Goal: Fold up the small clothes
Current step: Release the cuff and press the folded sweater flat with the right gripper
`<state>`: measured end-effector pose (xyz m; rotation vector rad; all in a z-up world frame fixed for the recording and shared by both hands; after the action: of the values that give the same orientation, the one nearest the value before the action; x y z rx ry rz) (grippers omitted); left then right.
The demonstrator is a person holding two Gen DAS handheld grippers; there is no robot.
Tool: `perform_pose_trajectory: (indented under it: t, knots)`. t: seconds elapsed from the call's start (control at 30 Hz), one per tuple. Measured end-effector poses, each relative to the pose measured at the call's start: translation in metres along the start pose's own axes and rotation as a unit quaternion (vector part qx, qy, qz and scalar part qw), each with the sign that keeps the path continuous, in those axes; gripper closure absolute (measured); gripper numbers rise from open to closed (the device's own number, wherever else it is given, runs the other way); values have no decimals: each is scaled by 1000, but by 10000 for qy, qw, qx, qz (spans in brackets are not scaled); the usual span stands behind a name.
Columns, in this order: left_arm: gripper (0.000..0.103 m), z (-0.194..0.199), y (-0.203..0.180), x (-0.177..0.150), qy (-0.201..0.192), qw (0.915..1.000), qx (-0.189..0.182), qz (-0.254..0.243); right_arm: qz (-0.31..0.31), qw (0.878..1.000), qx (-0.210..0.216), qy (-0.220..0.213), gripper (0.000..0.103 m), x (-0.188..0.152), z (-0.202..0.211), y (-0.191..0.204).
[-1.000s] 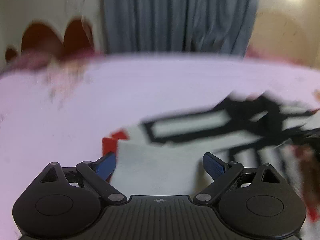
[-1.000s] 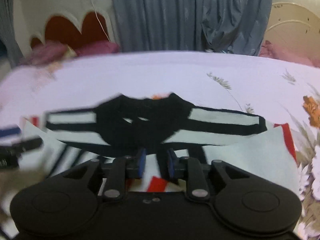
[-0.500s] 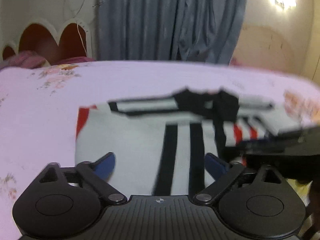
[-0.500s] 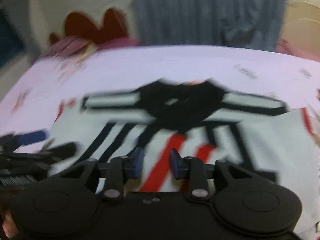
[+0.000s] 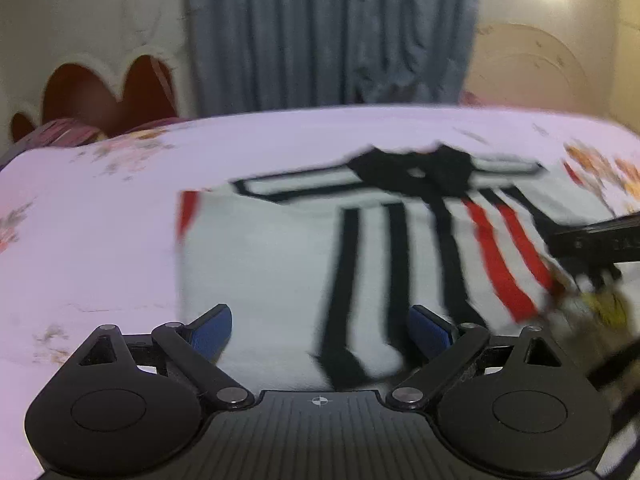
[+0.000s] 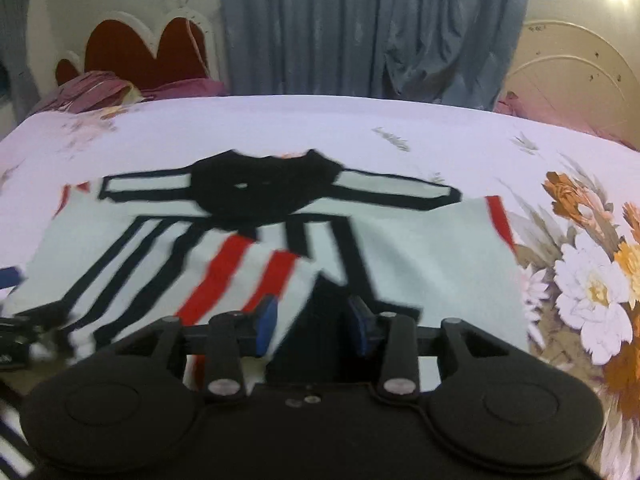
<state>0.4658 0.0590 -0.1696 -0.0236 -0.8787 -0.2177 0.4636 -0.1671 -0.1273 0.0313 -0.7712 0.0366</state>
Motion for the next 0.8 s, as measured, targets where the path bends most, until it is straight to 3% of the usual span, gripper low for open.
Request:
perform_pose_trajectory:
  t: [0.03, 0.13, 0.23, 0.3, 0.33, 0.8]
  knots:
    - [9, -6, -3, -9, 179, 9998, 42, -105, -26, 9999, -47, 144, 73, -9, -3, -2]
    - [9, 3, 2, -6, 100, 9999, 33, 2, -13, 9998, -114, 149, 74, -14, 2, -10]
    - [9, 17, 7, 0, -116, 9999, -16, 121, -37, 9997, -132, -199, 72, -5, 21, -16]
    - [9, 3, 6, -15, 212, 9998, 5, 39, 59, 9997, -233, 94, 73, -15, 10, -22]
    - [9, 3, 5, -16, 87, 10000, 23, 1, 77, 9993, -278, 253, 73, -23, 1, -27]
    - [9, 6, 1, -18, 144, 9995, 279, 11, -10, 9999, -118, -38, 72, -26, 6, -31]
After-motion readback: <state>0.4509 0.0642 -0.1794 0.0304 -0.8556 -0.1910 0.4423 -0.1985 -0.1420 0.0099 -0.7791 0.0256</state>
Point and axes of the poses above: each gripper's, at about its wrist camera, not at the fingertips, and z roughly against the way its jaws point, y to its left, x to its top, the point moved 8 cm from there along -z, roughly the way its jaws point, and after that the axes turned 3 degrees about -y, right-handed, at the moved point
